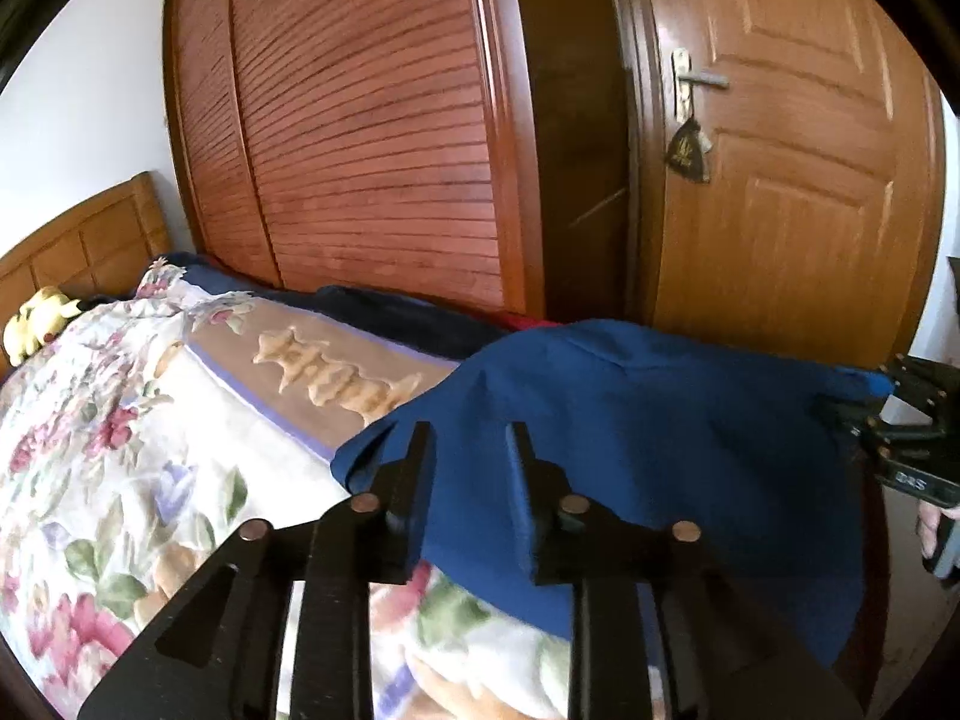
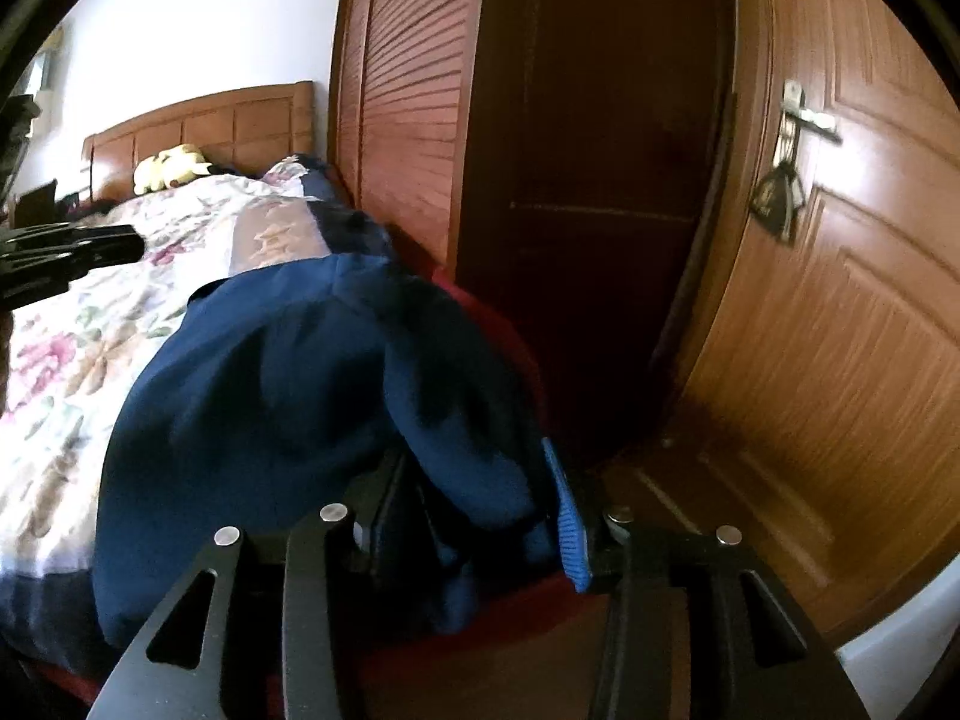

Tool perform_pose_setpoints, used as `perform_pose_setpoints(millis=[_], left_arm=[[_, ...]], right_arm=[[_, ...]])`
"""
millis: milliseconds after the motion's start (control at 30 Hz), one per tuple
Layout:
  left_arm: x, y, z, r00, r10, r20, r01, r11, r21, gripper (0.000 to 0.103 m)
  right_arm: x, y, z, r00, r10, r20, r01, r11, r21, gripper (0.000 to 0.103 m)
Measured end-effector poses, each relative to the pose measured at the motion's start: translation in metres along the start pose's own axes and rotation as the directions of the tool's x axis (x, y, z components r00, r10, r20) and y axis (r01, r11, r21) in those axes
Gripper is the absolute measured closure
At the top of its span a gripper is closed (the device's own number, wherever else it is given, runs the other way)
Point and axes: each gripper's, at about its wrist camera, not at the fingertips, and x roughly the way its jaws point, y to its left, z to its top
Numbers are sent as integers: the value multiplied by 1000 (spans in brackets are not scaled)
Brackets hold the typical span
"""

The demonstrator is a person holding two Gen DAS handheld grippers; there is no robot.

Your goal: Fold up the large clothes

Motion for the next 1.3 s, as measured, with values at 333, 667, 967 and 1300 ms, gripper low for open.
perform_pose_setpoints(millis=[333, 667, 967, 1300], left_arm=[[-35, 8, -34, 997, -71, -20, 70, 996, -59, 26], [-82, 17, -71, 998, -21, -56, 16, 996, -87, 22], [-164, 50, -110, 995, 92, -45, -98, 984, -146, 22], [-263, 111, -162, 961, 265, -80, -276, 924, -264, 22]], right_arm=[[-18, 24, -8, 996, -47, 80, 51, 998, -49, 36], [44, 25, -31, 982, 126, -140, -126, 992, 10, 35], [9, 46, -32, 993, 66, -96, -68, 998, -17, 35], [-83, 173, -32, 951, 308, -29, -310, 947, -90, 28]])
